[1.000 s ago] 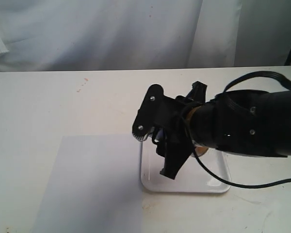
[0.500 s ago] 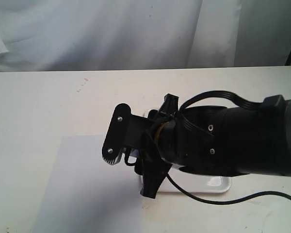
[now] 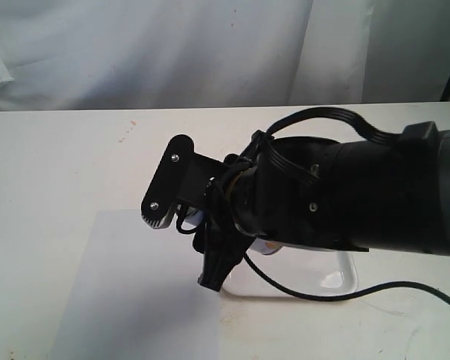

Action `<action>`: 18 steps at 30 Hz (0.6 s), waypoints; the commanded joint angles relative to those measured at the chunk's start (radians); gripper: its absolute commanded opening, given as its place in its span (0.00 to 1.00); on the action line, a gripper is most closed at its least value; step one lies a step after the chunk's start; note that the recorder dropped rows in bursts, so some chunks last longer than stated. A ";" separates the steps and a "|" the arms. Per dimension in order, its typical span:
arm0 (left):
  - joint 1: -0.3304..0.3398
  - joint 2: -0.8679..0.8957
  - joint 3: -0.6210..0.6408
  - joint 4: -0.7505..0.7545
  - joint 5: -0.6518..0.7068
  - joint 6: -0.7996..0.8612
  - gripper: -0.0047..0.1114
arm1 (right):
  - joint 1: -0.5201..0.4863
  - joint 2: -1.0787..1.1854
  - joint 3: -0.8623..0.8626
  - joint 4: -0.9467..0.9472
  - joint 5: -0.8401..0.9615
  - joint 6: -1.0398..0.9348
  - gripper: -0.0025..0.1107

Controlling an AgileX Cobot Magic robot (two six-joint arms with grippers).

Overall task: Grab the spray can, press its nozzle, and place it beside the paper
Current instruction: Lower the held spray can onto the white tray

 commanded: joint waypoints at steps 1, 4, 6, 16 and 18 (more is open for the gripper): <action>0.001 -0.005 0.005 0.000 -0.006 0.001 0.04 | 0.020 -0.006 -0.012 0.023 -0.021 -0.013 0.02; 0.001 -0.005 0.005 0.000 -0.006 0.001 0.04 | 0.029 -0.006 -0.012 0.045 -0.020 -0.013 0.02; 0.001 -0.005 0.005 0.000 -0.006 0.001 0.04 | 0.034 -0.006 -0.012 0.047 -0.018 -0.017 0.02; 0.001 -0.005 0.005 -0.054 -0.464 -0.004 0.04 | 0.034 -0.006 -0.012 0.080 -0.047 -0.081 0.02; 0.001 -0.005 0.005 -0.054 -0.556 -0.004 0.04 | 0.038 -0.006 -0.012 0.116 -0.064 -0.122 0.02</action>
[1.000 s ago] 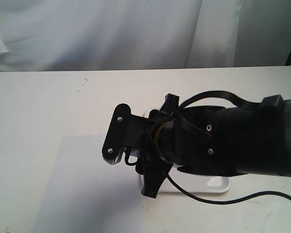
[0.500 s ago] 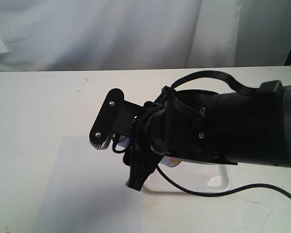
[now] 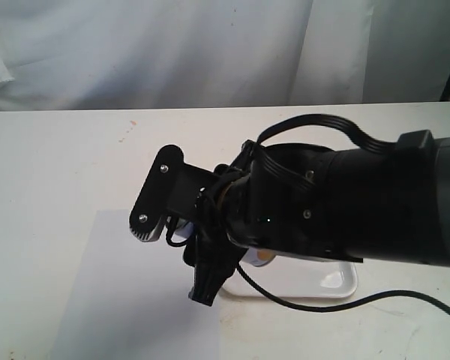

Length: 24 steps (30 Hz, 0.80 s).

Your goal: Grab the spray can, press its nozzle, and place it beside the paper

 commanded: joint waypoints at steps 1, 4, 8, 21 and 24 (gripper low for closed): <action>0.001 -0.005 0.005 -0.018 -0.257 -0.004 0.04 | 0.010 -0.006 -0.012 0.052 -0.056 -0.097 0.02; 0.001 -0.005 0.005 -0.018 -0.308 -0.004 0.04 | 0.018 0.005 -0.012 0.055 -0.056 -0.130 0.02; 0.001 -0.005 0.005 -0.018 -0.344 -0.006 0.04 | 0.038 0.032 -0.012 0.055 -0.023 -0.130 0.02; 0.001 -0.005 -0.010 -0.143 0.067 -0.629 0.04 | 0.085 0.085 -0.031 -0.014 0.044 -0.125 0.02; 0.001 -0.005 -0.095 -0.143 0.175 -0.632 0.04 | 0.085 0.085 -0.041 -0.019 0.048 -0.123 0.02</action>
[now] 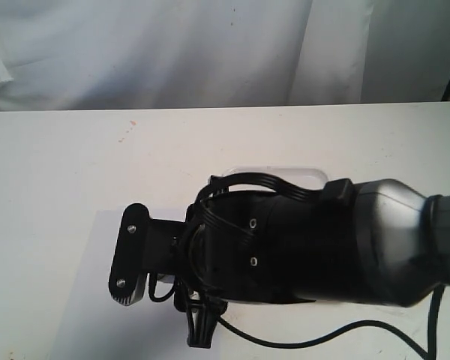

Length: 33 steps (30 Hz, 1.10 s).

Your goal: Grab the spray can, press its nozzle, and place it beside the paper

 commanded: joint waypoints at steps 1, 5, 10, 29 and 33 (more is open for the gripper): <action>0.001 -0.003 -0.084 -0.004 0.090 -0.027 0.04 | 0.001 -0.012 -0.022 -0.029 0.002 0.008 0.02; 0.001 0.174 -0.179 -0.004 0.109 -0.014 0.04 | 0.001 -0.012 -0.022 -0.027 0.002 0.016 0.02; 0.001 0.491 -0.370 -0.004 0.217 0.061 0.04 | 0.001 -0.012 -0.022 -0.029 0.002 0.018 0.02; 0.001 1.241 -0.800 -0.453 0.616 0.734 0.04 | 0.001 -0.012 -0.022 -0.023 0.039 0.025 0.02; 0.001 1.243 -0.800 -0.485 0.634 0.734 0.04 | 0.001 -0.012 -0.022 -0.023 0.026 0.025 0.02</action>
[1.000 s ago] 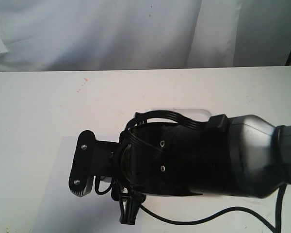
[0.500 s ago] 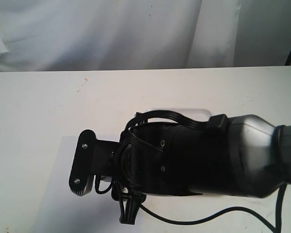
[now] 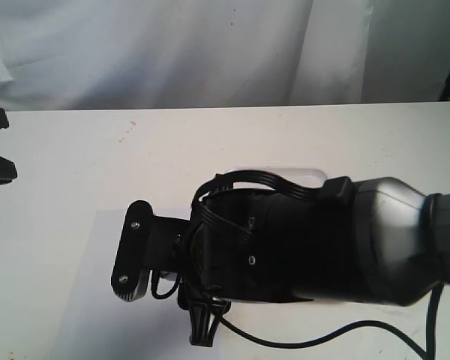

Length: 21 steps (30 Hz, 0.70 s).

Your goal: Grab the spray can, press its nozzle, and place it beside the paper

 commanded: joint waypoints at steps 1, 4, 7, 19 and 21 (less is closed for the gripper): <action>0.001 0.004 -0.010 -0.059 0.018 0.015 0.04 | 0.001 -0.012 -0.013 -0.021 -0.016 0.001 0.02; 0.001 0.013 -0.016 -0.088 0.043 0.047 0.04 | 0.001 -0.012 -0.013 -0.021 -0.016 -0.011 0.02; 0.001 0.054 -0.049 -0.091 0.112 0.082 0.04 | 0.001 -0.012 -0.013 -0.021 -0.014 -0.011 0.02; 0.001 0.326 -0.118 -0.348 0.375 0.463 0.04 | 0.001 0.073 -0.068 -0.072 0.090 0.023 0.02; 0.001 0.345 -0.118 -0.350 0.389 0.469 0.04 | 0.001 0.081 -0.094 -0.067 0.111 0.028 0.02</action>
